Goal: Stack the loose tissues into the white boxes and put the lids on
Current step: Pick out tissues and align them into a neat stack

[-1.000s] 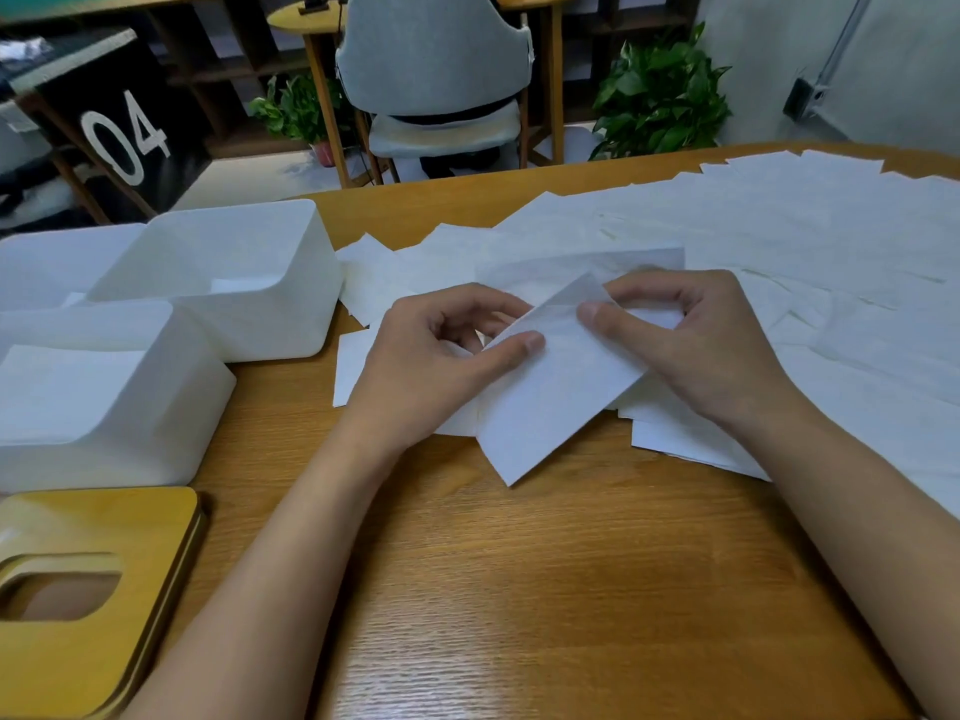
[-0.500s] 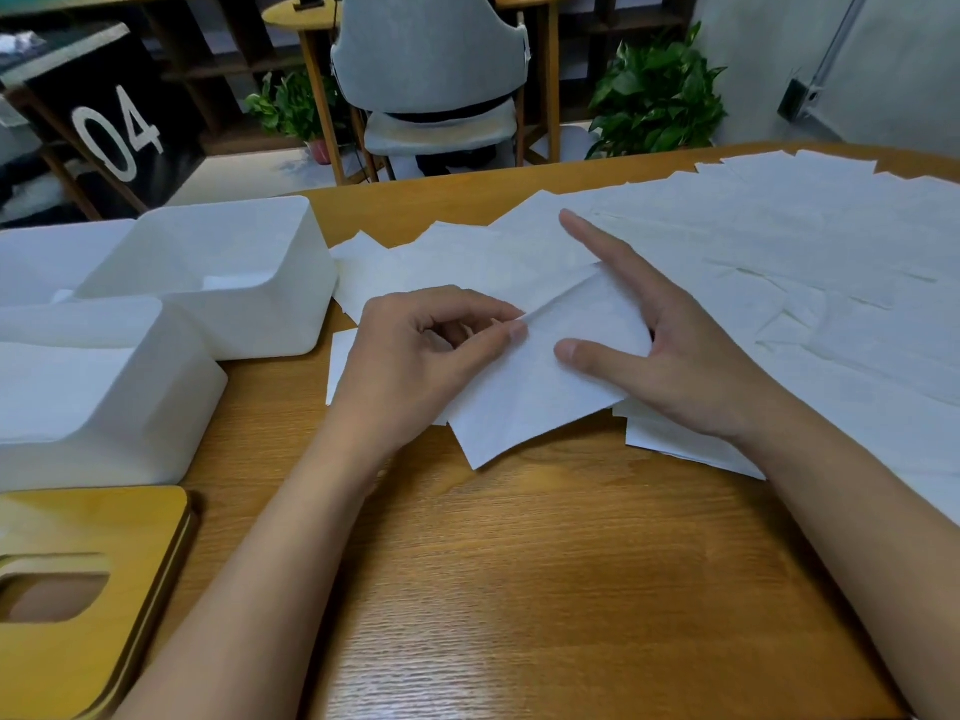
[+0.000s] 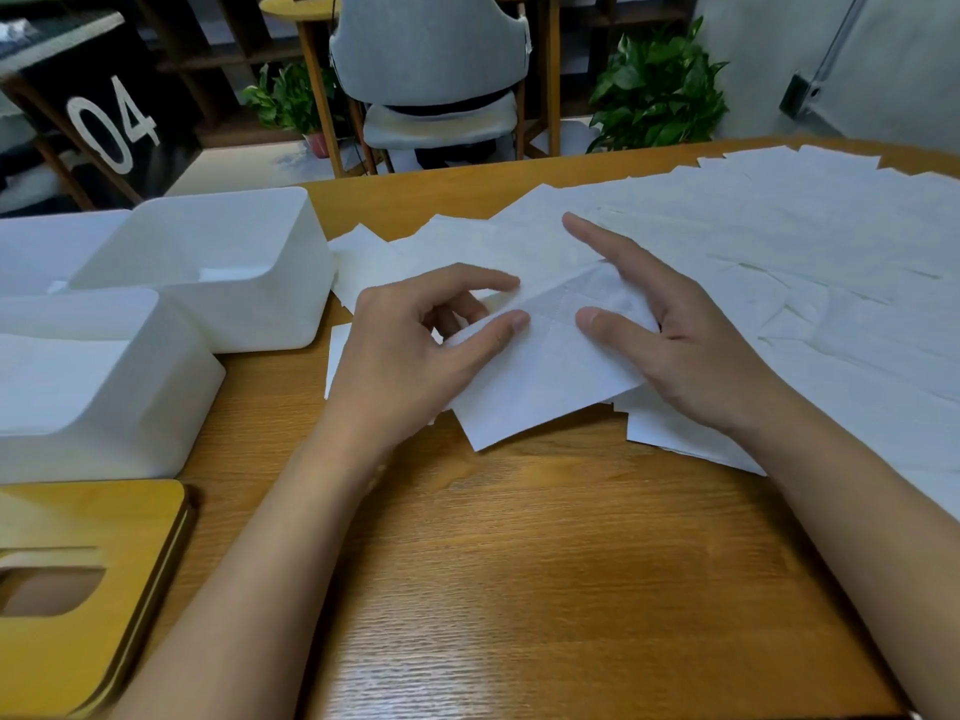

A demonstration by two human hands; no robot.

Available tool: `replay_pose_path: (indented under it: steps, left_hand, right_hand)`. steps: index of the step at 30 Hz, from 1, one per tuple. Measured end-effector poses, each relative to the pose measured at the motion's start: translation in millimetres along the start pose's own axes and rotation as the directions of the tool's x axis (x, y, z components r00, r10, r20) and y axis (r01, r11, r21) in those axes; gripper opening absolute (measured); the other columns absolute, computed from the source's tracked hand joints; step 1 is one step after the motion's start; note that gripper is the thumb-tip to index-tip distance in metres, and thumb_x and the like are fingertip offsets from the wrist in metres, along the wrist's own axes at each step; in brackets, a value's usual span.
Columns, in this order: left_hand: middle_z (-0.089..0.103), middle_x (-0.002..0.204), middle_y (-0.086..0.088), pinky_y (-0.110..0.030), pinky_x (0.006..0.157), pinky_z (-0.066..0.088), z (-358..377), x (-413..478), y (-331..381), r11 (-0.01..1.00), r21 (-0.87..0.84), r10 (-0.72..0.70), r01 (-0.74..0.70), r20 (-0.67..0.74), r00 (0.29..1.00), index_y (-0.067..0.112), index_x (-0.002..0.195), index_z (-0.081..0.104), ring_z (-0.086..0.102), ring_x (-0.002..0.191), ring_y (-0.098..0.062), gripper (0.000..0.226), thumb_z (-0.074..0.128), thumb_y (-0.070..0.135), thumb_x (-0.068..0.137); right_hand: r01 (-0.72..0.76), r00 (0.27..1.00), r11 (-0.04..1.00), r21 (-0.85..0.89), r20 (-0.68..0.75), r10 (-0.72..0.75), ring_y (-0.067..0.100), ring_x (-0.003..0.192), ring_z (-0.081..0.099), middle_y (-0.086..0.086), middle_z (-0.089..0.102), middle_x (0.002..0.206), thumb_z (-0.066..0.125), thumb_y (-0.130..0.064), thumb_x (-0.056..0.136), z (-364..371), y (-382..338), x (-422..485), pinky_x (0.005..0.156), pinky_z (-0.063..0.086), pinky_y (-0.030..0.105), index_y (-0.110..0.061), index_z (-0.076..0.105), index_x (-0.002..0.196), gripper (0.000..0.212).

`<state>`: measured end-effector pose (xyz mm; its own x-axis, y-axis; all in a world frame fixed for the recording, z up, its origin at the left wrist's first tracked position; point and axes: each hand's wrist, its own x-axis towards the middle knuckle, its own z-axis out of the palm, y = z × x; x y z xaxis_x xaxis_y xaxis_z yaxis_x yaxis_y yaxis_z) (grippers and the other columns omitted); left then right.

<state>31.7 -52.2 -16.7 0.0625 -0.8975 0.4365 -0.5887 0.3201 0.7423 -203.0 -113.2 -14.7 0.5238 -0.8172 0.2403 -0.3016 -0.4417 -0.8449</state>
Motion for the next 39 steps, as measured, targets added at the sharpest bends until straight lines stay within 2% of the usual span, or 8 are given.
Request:
replay_pose_path:
  steps: [5,12,18,22,25,27,32,39]
  left_hand:
    - [0.077,0.087,0.014,-0.036,0.067,0.052,-1,4,-3,0.989,-0.097,-0.114,0.115,0.022,0.993,0.029,0.093,0.082,0.066,0.077,-0.017,0.005,0.083,0.024,0.091]
    - [0.079,0.094,0.010,-0.056,0.088,0.058,1,5,-4,0.977,-0.140,-0.160,0.160,0.015,0.987,0.028,0.094,0.082,0.073,0.097,-0.020,0.003,0.082,0.025,0.092]
    - [0.074,0.085,0.008,-0.035,0.064,0.050,1,4,-7,0.971,-0.133,-0.206,0.201,-0.025,0.978,0.033,0.099,0.081,0.061,0.073,-0.009,0.007,0.081,0.035,0.093]
    - [0.073,0.088,0.010,-0.027,0.073,0.055,-1,6,-8,0.943,-0.104,-0.323,0.318,-0.036,0.946,0.034,0.108,0.078,0.067,0.081,-0.008,0.019,0.078,0.044,0.092]
    - [0.074,0.093,0.015,-0.031,0.070,0.058,-4,6,-6,0.916,-0.014,-0.401,0.401,-0.033,0.915,0.039,0.109,0.075,0.069,0.087,-0.005,0.028,0.075,0.058,0.089]
    - [0.073,0.097,0.017,-0.027,0.065,0.052,-10,6,-5,0.892,0.070,-0.450,0.447,0.034,0.892,0.043,0.112,0.072,0.068,0.087,0.000,0.033,0.075,0.062,0.086]
    - [0.066,0.116,0.017,-0.032,0.094,0.054,-28,8,-4,0.862,0.199,-0.507,0.466,0.313,0.803,0.049,0.124,0.064,0.065,0.103,-0.007,0.049,0.085,0.049,0.080]
    - [0.050,0.130,0.024,-0.019,0.090,0.046,-48,0,-3,0.898,0.231,-0.434,0.374,0.602,0.670,0.061,0.131,0.048,0.054,0.113,0.004,0.078,0.082,0.031,0.067]
  right_hand:
    - [-0.002,1.000,0.997,0.079,-0.009,0.003,-0.010,0.141,0.039,-0.030,0.039,0.158,0.062,-0.018,0.105,-1,-3,0,0.116,0.036,0.019,-0.048,0.034,0.158,0.067]
    - [0.022,1.000,0.998,0.061,0.016,-0.023,0.002,0.152,0.030,-0.027,0.028,0.165,0.066,-0.021,0.103,1,-3,-1,0.126,0.029,0.047,-0.051,0.023,0.161,0.078]
    - [0.061,0.998,0.998,0.002,-0.018,-0.061,-0.002,0.151,0.029,-0.033,0.025,0.164,0.059,-0.016,0.106,-2,1,1,0.126,0.029,0.040,-0.049,0.024,0.160,0.072]
    - [0.035,0.999,0.999,0.014,0.007,-0.035,-0.008,0.142,0.041,-0.028,0.050,0.151,0.053,-0.013,0.109,-6,9,3,0.112,0.032,0.011,-0.043,0.053,0.148,0.050]
    - [-0.041,0.998,0.998,0.039,0.050,0.039,-0.006,0.132,0.053,-0.024,0.066,0.136,0.052,-0.007,0.108,-6,14,6,0.108,0.038,0.012,-0.039,0.072,0.128,0.043]
    - [-0.105,0.993,0.994,0.040,0.062,0.103,-0.009,0.123,0.058,-0.026,0.071,0.126,0.052,-0.008,0.107,-7,15,6,0.098,0.039,0.008,-0.038,0.077,0.118,0.041]
    - [-0.148,0.988,0.988,0.054,-0.038,0.150,-0.015,0.126,0.053,-0.026,0.069,0.129,0.061,-0.011,0.102,-7,16,6,0.099,0.033,0.002,-0.038,0.077,0.119,0.036]
    - [-0.130,0.987,0.990,0.049,-0.091,0.134,-0.013,0.126,0.054,-0.023,0.069,0.131,0.064,-0.010,0.099,-5,17,6,0.095,0.034,-0.004,-0.039,0.078,0.117,0.037]
